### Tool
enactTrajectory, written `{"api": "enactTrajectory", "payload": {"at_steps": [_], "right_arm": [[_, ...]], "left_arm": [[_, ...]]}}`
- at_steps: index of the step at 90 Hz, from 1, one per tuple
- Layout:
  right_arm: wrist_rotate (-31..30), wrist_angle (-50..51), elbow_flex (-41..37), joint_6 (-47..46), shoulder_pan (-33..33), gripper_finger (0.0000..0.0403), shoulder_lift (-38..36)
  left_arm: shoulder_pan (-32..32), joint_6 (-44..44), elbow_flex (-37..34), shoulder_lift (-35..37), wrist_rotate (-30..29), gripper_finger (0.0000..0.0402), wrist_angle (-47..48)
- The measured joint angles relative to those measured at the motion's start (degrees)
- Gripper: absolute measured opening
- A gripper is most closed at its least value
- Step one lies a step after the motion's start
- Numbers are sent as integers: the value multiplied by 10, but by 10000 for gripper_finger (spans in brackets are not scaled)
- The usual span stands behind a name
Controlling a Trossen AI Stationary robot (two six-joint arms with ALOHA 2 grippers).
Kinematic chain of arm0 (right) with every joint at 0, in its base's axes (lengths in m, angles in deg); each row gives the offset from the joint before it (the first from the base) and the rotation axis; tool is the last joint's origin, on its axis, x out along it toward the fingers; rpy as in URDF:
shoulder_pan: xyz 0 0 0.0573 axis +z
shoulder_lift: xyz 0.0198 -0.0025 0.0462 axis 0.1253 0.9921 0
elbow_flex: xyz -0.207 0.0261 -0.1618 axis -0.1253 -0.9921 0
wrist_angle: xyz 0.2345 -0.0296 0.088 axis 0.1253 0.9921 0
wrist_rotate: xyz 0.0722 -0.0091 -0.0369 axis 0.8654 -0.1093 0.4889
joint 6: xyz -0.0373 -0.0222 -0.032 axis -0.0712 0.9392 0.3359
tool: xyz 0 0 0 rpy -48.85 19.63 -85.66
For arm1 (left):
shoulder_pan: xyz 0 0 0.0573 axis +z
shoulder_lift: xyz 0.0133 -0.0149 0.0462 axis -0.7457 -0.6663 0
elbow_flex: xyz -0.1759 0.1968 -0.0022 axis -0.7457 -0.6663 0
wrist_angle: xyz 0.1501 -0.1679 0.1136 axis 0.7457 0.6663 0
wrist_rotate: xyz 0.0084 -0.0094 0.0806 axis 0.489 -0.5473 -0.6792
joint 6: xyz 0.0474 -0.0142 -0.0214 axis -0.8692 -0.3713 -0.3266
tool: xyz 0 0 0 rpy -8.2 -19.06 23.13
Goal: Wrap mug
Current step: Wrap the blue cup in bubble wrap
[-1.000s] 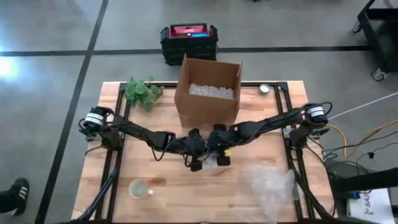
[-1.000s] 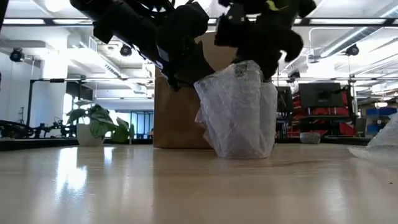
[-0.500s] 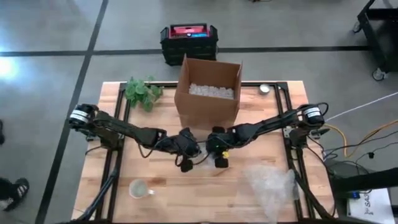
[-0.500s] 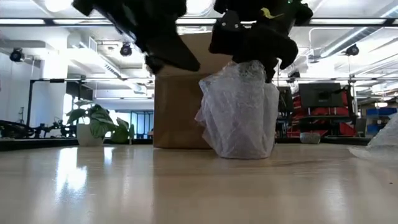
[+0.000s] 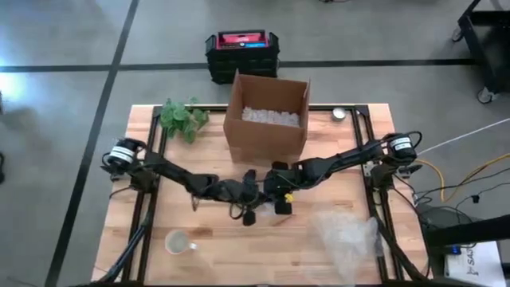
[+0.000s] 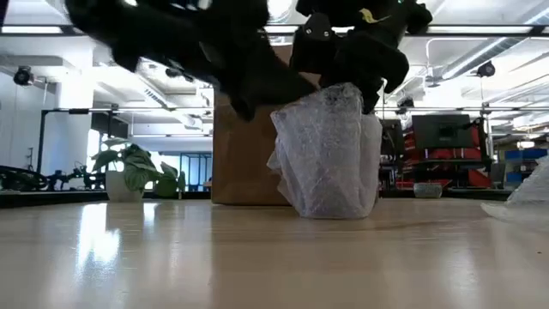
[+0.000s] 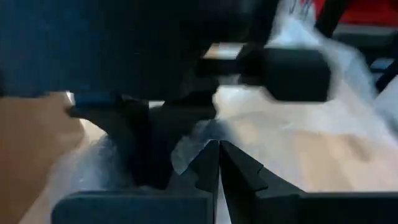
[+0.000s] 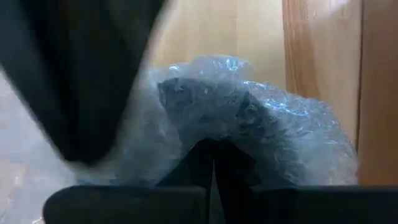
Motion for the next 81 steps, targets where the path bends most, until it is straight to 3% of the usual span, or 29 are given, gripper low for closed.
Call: {"api": "enactTrajectory", "payload": {"at_steps": [17,34,52,67,81], "right_arm": [[-3,16,-1,-4,0,2,-4],[3,111,34,-9,2,2,-35],[8,139,51,-6,6,2,-92],[8,84,34,-15,16,2,-86],[2,86,8,-13,13,2,-28]], "left_arm": [[12,10,71,-43,-5,0,100],[13,24,71,-45,-8,0,105],[14,30,71,-43,6,0,113],[14,28,72,-41,7,0,112],[14,26,70,-33,4,0,114]]}}
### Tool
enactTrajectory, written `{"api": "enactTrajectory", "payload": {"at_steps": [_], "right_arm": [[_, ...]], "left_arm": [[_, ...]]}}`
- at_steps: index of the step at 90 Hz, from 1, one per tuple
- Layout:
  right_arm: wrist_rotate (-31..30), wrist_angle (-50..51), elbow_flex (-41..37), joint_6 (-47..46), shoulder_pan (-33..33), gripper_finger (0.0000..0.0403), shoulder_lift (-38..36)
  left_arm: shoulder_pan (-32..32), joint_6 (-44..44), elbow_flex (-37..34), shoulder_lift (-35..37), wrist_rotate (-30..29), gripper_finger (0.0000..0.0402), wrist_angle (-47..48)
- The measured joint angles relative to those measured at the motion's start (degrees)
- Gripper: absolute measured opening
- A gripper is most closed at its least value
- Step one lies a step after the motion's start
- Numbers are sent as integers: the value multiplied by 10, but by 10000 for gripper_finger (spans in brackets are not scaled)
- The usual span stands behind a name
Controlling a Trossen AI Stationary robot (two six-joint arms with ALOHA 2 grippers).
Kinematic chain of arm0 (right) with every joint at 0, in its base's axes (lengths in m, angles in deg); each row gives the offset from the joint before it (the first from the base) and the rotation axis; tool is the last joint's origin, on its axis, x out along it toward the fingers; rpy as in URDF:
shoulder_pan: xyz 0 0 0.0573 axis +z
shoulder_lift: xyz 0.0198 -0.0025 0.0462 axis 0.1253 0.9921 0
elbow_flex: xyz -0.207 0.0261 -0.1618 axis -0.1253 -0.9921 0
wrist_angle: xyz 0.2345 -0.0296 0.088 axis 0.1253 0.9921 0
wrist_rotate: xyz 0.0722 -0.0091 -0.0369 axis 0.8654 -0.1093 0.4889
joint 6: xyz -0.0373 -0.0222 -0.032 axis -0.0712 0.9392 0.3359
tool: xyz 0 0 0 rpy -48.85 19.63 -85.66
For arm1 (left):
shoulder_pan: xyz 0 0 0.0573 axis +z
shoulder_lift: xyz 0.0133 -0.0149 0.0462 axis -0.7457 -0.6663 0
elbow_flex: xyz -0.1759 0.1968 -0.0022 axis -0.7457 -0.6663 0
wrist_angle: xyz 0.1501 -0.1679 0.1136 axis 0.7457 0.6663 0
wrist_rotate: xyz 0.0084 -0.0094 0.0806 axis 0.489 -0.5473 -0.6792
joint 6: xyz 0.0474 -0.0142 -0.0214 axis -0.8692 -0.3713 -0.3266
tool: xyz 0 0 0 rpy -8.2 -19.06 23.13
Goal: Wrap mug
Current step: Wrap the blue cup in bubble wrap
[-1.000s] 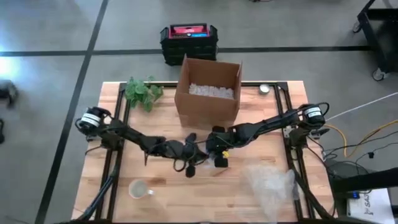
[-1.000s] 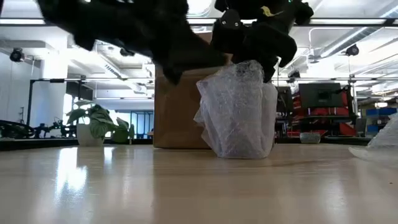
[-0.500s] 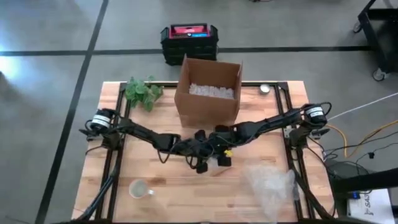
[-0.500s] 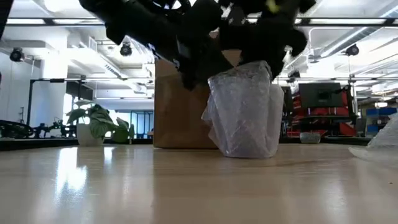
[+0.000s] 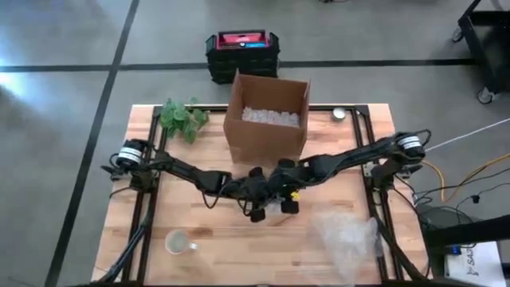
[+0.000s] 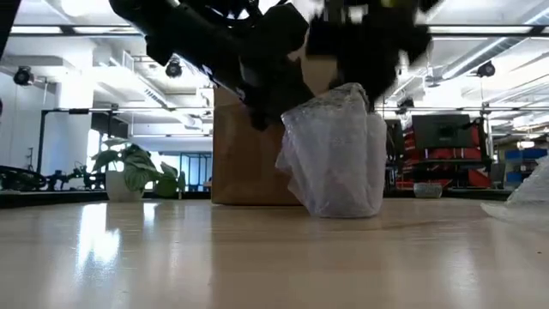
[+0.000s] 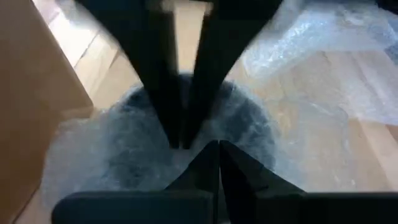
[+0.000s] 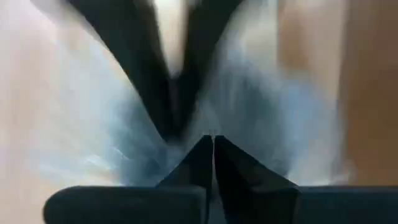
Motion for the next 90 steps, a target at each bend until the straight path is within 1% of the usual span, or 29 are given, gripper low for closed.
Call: {"api": "enactTrajectory", "payload": {"at_steps": [19,29,42,47,52,62,72,80,90], "right_arm": [[6,-45,-17,0,-3,2,55],[20,-72,-18,-7,-2,2,63],[23,-76,-8,-18,-1,2,61],[20,-75,-3,-29,-1,2,62],[18,-77,1,-35,-1,2,62],[17,-92,0,-53,-1,2,62],[17,-109,0,-84,-1,2,62],[16,-117,0,-96,-1,2,63],[11,-119,0,-98,-1,2,63]], "left_arm": [[0,2,-2,29,1,0,25],[-2,16,-4,73,6,0,83],[-18,56,-5,149,5,0,203],[-30,73,-17,169,5,0,231],[-43,89,-38,179,3,0,235],[-60,118,-98,177,-16,0,174],[-64,142,-161,148,-20,0,25],[-64,155,-185,113,-7,0,-75],[-65,151,-190,78,37,0,-151]]}}
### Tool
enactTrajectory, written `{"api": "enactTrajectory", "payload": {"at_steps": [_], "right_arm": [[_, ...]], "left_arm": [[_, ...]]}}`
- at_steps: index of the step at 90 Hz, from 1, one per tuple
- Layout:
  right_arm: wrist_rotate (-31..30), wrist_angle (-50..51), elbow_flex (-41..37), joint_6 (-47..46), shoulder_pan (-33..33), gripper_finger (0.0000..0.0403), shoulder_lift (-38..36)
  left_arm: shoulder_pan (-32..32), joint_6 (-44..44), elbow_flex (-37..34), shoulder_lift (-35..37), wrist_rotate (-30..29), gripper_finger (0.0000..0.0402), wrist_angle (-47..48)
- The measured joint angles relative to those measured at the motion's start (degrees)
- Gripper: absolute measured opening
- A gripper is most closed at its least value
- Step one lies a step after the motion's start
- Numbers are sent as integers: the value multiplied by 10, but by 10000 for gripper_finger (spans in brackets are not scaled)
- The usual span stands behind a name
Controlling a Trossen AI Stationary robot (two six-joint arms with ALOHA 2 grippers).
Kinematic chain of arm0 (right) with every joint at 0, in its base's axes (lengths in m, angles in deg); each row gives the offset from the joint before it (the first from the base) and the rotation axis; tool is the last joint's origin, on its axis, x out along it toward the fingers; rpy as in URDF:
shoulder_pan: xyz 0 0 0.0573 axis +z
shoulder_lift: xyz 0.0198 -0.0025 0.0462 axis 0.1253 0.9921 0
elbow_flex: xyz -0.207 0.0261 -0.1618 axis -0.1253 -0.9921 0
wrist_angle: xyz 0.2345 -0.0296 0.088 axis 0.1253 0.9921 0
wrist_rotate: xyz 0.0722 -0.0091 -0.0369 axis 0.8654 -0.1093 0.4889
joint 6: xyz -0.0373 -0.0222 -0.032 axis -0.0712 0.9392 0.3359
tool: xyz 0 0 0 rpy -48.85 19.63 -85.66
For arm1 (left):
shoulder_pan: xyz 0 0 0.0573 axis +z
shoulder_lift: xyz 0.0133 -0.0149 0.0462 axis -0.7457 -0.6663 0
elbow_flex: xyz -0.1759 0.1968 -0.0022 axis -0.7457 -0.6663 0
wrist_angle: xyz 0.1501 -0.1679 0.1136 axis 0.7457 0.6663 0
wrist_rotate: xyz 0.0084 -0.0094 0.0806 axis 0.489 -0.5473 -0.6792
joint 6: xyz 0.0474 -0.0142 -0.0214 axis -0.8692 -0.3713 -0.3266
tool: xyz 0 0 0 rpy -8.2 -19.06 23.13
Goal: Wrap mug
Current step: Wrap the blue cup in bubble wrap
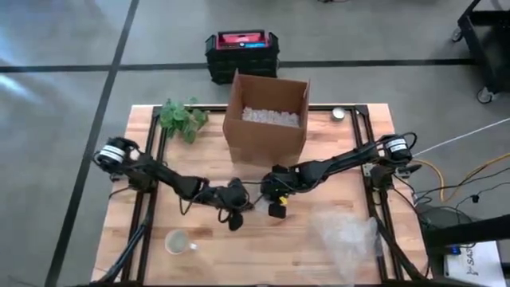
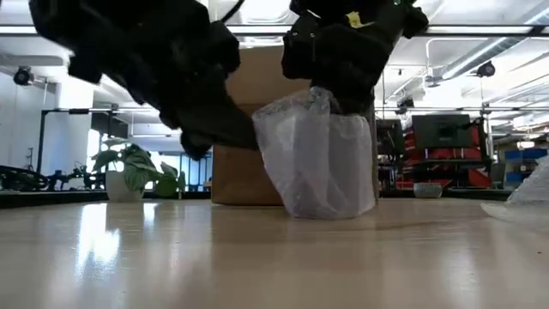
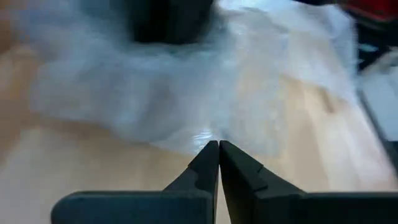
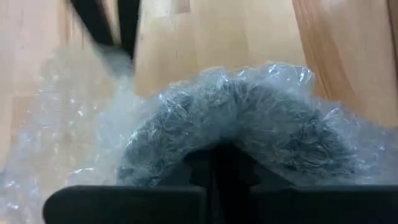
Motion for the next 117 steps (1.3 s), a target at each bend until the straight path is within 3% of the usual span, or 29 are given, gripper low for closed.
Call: {"api": "enactTrajectory", "payload": {"at_steps": [16,40,72,91,117], "right_arm": [[-7,-11,-1,-1,0,2,1],[-9,-21,-4,-9,0,2,0],[-11,-46,-1,-45,9,2,1],[23,10,40,-70,12,2,4],[27,184,130,9,-2,2,2]], "left_arm": [[1,-46,47,-6,-36,0,-10],[23,-105,128,-8,-68,0,126],[32,-83,127,-25,-67,0,145],[28,-83,125,19,-51,0,214],[27,-78,124,36,-57,0,249]]}}
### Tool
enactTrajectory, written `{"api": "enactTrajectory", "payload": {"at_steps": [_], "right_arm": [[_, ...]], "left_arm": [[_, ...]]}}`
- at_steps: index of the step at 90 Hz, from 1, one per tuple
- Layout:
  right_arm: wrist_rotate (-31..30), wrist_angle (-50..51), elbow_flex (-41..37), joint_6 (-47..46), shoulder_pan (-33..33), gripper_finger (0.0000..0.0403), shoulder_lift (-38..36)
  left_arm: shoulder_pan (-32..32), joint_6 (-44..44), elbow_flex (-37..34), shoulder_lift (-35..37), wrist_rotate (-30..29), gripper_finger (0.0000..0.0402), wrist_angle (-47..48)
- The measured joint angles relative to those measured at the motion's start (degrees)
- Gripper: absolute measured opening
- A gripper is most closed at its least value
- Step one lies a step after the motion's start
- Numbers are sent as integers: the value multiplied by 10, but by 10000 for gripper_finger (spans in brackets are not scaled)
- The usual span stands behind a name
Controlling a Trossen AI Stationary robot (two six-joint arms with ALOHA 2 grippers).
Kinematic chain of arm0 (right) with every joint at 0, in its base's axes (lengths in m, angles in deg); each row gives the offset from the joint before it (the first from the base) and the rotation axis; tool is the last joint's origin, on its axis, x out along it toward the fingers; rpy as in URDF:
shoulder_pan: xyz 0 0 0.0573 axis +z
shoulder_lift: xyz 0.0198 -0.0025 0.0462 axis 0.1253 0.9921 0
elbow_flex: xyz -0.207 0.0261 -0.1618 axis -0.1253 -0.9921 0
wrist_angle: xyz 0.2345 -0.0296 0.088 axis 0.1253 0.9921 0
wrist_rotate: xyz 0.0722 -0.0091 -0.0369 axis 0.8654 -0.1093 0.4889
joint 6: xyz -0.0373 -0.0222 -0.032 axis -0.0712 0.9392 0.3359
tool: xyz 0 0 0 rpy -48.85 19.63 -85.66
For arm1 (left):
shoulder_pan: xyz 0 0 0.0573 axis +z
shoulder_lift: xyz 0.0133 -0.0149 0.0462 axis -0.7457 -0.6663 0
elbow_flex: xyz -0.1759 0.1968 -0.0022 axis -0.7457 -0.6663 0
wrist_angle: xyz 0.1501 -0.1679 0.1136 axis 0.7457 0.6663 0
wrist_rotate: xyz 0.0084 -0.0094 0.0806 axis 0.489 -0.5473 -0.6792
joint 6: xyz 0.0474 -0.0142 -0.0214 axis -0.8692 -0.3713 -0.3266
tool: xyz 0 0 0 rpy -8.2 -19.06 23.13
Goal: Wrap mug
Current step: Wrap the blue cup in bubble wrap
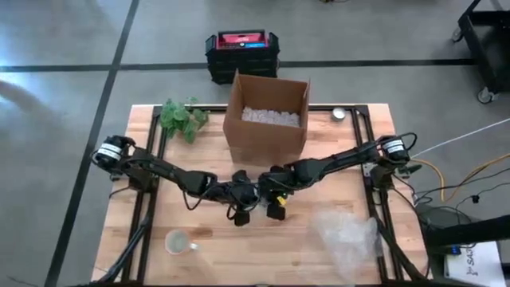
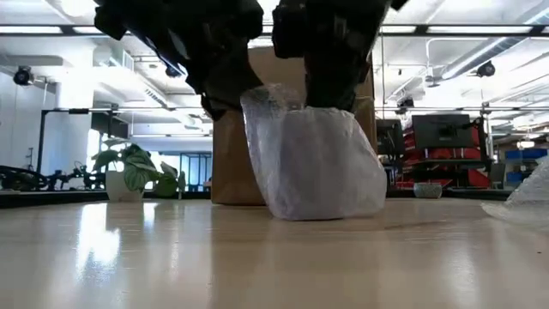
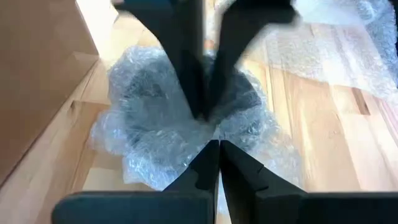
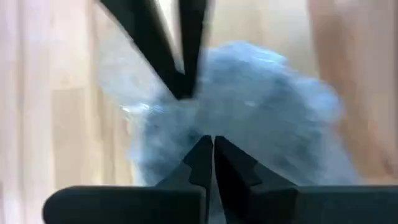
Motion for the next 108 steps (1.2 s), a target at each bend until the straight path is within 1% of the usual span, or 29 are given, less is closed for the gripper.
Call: {"api": "enactTrajectory", "payload": {"at_steps": [9,20,25,37,45,50,59,64,86,94,108], "right_arm": [[-17,64,25,28,-5,2,-5],[-84,97,39,42,-4,2,-25],[-98,105,38,42,-4,2,-41],[-100,153,15,20,-3,2,-62],[-99,144,-19,7,-2,2,-63],[-92,120,-47,1,-2,2,-61],[-54,25,-92,-9,7,2,-60],[-47,-17,-108,-20,14,2,-60],[-45,-68,-116,-45,31,2,-50],[-45,-59,-113,-44,32,2,-43],[-48,42,-73,-26,32,2,-58]], "left_arm": [[0,1,0,0,0,0,-4],[0,1,0,0,4,0,-4],[0,1,0,0,4,0,-5],[0,1,0,0,4,0,-8],[0,1,0,0,4,0,-11],[0,1,-1,0,4,0,-14],[0,1,-1,0,5,0,-19],[0,1,-1,-3,6,0,-26],[1,-9,0,-46,9,0,-78],[2,-10,2,-55,8,0,-85],[2,-10,2,-55,8,0,-84]]}}
